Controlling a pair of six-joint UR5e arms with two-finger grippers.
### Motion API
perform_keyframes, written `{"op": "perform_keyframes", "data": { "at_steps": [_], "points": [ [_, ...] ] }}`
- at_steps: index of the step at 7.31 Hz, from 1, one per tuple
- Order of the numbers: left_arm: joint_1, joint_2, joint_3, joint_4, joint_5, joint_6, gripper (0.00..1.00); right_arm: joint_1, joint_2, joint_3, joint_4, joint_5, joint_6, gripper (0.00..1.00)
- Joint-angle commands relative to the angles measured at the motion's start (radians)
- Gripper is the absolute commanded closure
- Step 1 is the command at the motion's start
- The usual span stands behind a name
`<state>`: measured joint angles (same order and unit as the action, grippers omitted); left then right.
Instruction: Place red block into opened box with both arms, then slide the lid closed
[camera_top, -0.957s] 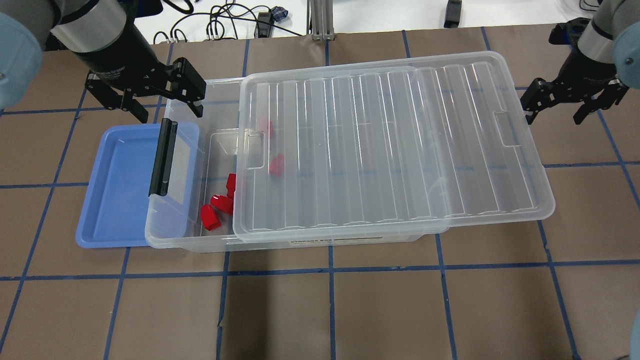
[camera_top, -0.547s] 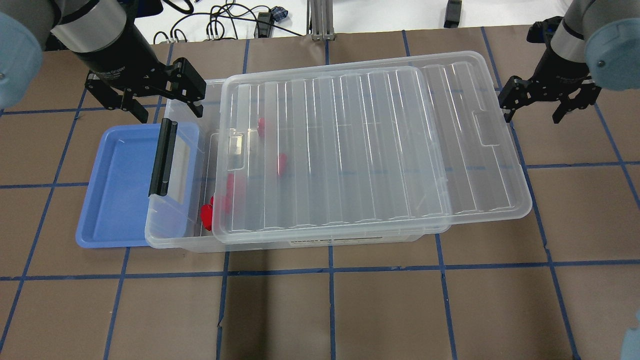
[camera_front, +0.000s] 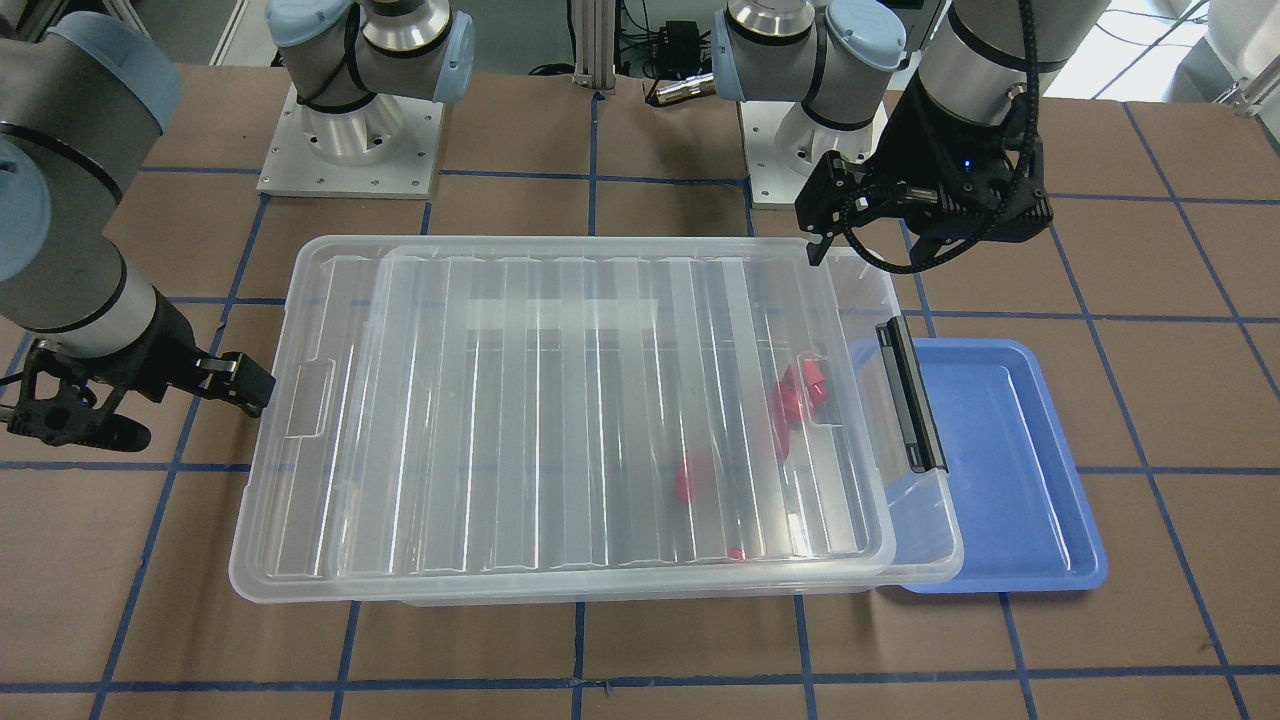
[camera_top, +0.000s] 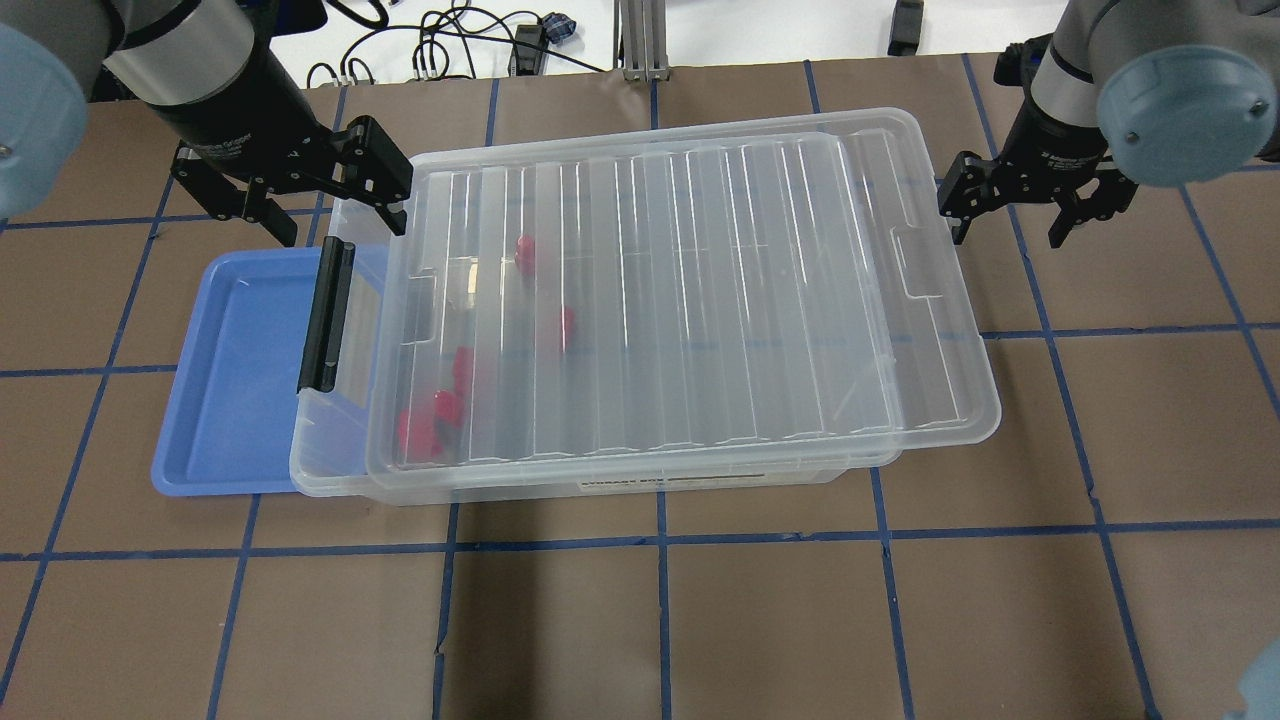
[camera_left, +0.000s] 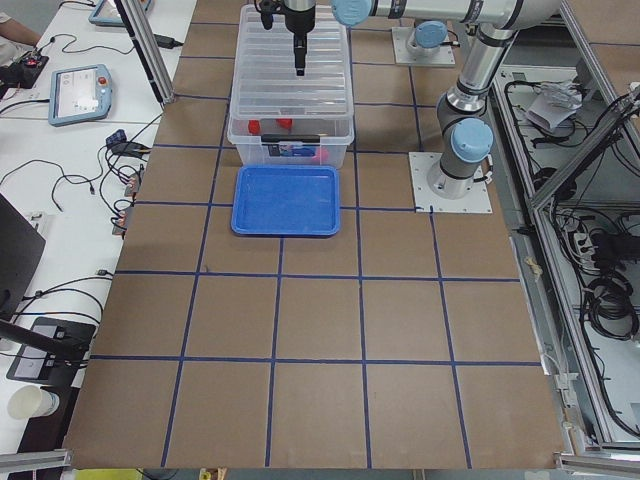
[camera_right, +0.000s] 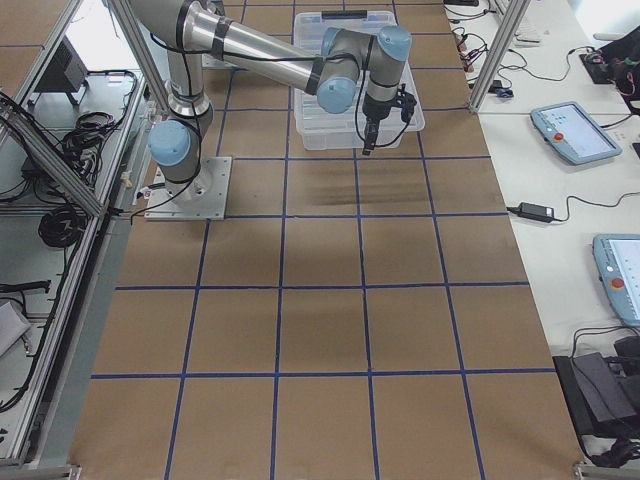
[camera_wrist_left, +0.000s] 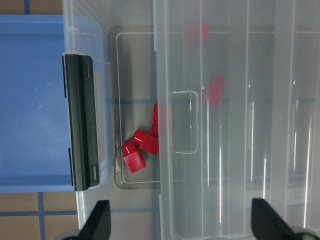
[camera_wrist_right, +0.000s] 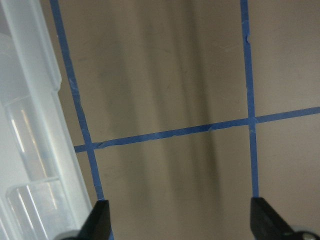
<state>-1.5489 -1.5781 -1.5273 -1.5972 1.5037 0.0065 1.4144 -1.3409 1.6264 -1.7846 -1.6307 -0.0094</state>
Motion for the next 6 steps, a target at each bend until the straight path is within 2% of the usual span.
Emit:
{"op": "perform_keyframes", "data": {
  "at_steps": [1,6],
  "points": [
    [0.000,0.004,0.001,-0.003,0.001,0.001,0.00,0.047,0.000,0.000,-0.001,0.000,0.067,0.00],
    [0.000,0.009,0.003,-0.009,0.003,-0.002,0.00,0.054,-0.001,0.000,0.002,0.022,0.069,0.00]
  ]
}}
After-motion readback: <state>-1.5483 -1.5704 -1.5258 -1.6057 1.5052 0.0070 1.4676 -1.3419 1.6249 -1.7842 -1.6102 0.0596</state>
